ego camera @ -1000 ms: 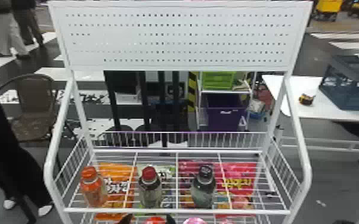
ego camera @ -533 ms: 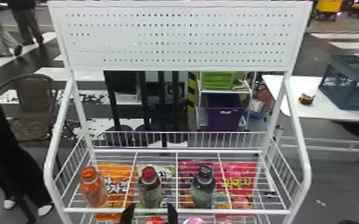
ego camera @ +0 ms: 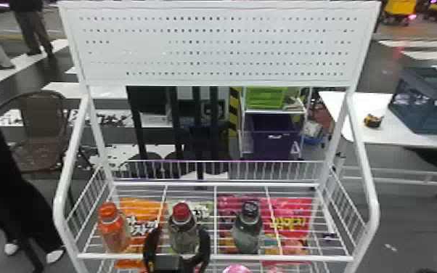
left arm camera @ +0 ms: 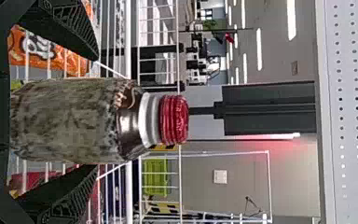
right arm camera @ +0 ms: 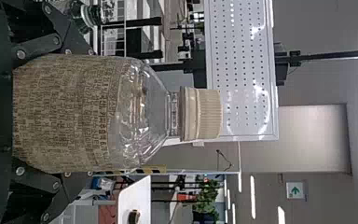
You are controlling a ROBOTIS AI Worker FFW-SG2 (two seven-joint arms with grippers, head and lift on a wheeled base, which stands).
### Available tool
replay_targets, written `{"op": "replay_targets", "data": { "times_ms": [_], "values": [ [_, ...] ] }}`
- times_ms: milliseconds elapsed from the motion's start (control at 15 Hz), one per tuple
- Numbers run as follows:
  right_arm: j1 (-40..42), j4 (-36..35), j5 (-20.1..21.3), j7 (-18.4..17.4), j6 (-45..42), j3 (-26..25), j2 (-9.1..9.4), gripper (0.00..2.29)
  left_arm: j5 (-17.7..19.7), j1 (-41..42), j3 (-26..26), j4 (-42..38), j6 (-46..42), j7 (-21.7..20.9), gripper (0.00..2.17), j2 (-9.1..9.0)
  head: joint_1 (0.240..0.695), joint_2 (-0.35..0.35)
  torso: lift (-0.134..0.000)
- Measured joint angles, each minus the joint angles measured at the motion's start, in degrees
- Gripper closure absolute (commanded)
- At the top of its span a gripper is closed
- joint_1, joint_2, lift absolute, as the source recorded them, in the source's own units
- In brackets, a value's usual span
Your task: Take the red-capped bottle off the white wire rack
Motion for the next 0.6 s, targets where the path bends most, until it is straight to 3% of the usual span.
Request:
{"op": "replay_targets", "data": {
  "times_ms": [267, 333, 400, 467, 533, 600],
  "values": [
    [0.39, -0.03, -0.34, 0.02, -1.21, -0.27, 0.0, 0.84, 0.76, -3.48, 0.05, 3.54, 0.0, -0.12, 0.1, -0.39, 0.499, 0.0, 0.0],
    [0.5, -0.02, -0.46, 0.06, -1.49, -0.38, 0.0, 0.84, 1.06, -3.96, 0.1, 4.13, 0.07, -0.42, 0.23, -0.39, 0.499, 0.0, 0.0],
    [0.55, 0.03, -0.53, 0.06, -1.6, -0.46, 0.0, 0.84, 1.29, -4.19, 0.18, 4.4, 0.14, -0.76, 0.48, -0.36, 0.499, 0.0, 0.0],
    [0.58, 0.06, -0.58, 0.06, -1.66, -0.53, 0.0, 0.84, 1.46, -4.29, 0.25, 4.49, 0.31, -1.14, 1.0, -0.28, 0.499, 0.0, 0.0],
    [0.57, 0.08, -0.61, 0.05, -1.66, -0.54, 0.0, 0.84, 1.49, -4.26, 0.28, 4.36, 0.75, -1.65, 1.76, -0.2, 0.499, 0.0, 0.0],
    [0.5, 0.08, -0.61, 0.05, -1.66, -0.52, 0.0, 0.84, 1.49, -4.16, 0.27, 4.0, 1.4, -2.19, 2.01, -0.09, 0.499, 0.0, 0.0]
  ]
}}
